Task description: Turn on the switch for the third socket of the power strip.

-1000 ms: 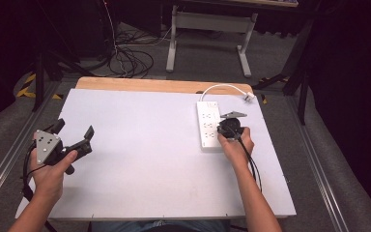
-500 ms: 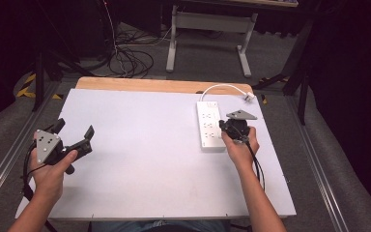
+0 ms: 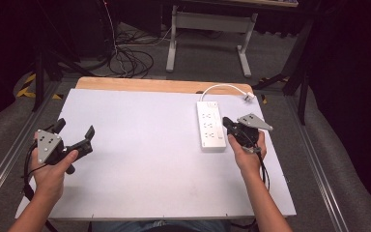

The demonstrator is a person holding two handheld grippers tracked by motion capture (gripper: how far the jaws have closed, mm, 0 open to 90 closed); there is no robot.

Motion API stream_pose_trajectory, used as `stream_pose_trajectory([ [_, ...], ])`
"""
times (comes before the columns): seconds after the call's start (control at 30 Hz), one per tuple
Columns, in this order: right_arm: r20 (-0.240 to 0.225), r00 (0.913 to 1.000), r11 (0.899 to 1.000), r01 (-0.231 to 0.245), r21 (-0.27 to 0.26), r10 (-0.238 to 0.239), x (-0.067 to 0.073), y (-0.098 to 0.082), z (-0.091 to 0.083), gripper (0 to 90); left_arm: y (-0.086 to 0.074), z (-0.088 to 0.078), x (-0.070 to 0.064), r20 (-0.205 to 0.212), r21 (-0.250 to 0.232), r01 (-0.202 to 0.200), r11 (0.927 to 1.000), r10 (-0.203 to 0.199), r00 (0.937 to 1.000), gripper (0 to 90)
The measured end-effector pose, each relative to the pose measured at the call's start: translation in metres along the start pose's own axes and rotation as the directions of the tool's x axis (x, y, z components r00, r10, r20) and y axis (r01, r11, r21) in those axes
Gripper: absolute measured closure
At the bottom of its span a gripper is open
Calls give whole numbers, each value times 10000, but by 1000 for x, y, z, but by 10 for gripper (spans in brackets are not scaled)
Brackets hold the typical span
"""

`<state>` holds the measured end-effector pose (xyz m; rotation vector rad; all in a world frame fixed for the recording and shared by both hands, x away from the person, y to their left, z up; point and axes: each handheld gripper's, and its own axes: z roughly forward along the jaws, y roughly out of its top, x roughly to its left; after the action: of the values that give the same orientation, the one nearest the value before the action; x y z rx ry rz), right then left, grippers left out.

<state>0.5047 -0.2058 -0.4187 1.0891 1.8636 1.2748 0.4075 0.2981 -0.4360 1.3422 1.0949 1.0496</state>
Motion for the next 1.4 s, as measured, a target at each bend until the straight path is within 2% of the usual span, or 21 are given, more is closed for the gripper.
stream_pose_trajectory([
  [0.03,36,9999,9998,151,-114,-151,2,1,-2,853,0,0,0,7,16,4,10000,-4,10000,79],
  [0.3,-86,9998,9987,189,-470,-193,8,3,-6,816,0,0,0,9,32,-15,10000,14,10000,79],
  [0.47,-106,9998,9971,184,-732,-192,10,1,-18,812,0,0,0,9,28,-16,10000,16,10000,79],
  [0.83,-60,9997,9957,223,-899,-229,8,-5,-30,750,0,1,-1,17,36,-52,10000,52,10000,79],
  [1.4,-206,9993,9883,279,-1501,-314,15,-8,-44,677,0,1,-1,28,-2,-12,10000,12,10000,79],
])
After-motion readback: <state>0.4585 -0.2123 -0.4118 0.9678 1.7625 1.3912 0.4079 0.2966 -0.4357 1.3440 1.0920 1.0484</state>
